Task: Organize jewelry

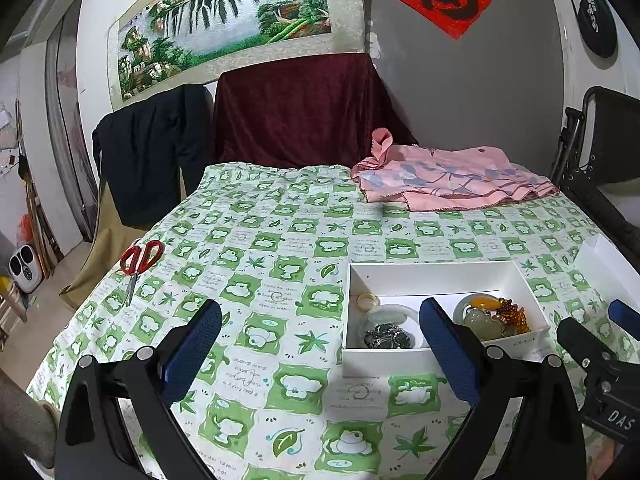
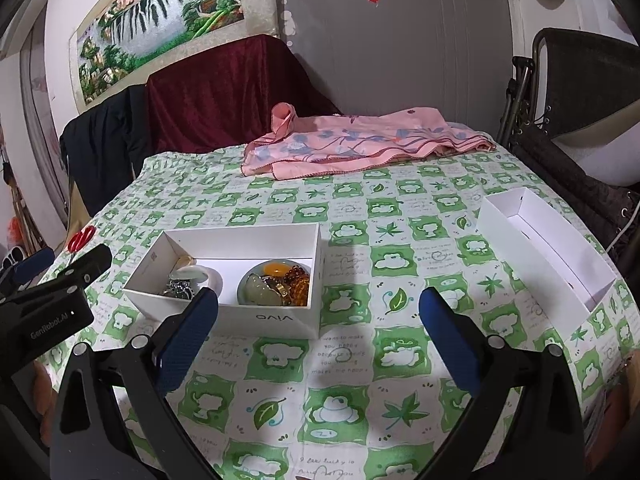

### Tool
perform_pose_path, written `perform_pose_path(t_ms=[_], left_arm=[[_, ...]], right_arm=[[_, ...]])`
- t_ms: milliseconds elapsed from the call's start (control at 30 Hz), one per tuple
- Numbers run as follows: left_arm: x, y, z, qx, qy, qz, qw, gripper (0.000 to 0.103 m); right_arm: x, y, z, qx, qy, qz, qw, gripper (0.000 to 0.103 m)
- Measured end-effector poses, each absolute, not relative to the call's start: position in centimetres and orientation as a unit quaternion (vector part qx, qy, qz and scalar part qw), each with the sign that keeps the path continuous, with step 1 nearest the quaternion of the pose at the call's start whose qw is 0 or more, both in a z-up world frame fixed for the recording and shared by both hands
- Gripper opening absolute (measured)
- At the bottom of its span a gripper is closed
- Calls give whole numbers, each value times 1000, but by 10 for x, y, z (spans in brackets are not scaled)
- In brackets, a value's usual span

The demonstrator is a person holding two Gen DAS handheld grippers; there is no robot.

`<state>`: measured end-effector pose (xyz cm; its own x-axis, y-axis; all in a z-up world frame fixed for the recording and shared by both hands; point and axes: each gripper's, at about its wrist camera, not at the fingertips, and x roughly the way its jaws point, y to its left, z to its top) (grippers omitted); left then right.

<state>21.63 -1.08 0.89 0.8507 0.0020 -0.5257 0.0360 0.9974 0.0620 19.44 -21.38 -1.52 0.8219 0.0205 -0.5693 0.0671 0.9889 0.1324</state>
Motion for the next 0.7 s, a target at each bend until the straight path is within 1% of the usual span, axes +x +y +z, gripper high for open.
perform_pose_path(t_ms=[700], left_arm=[[214, -18, 5, 50, 278, -16, 959, 97]], right_arm=[[193, -212, -13, 68, 296, -10, 953, 96]])
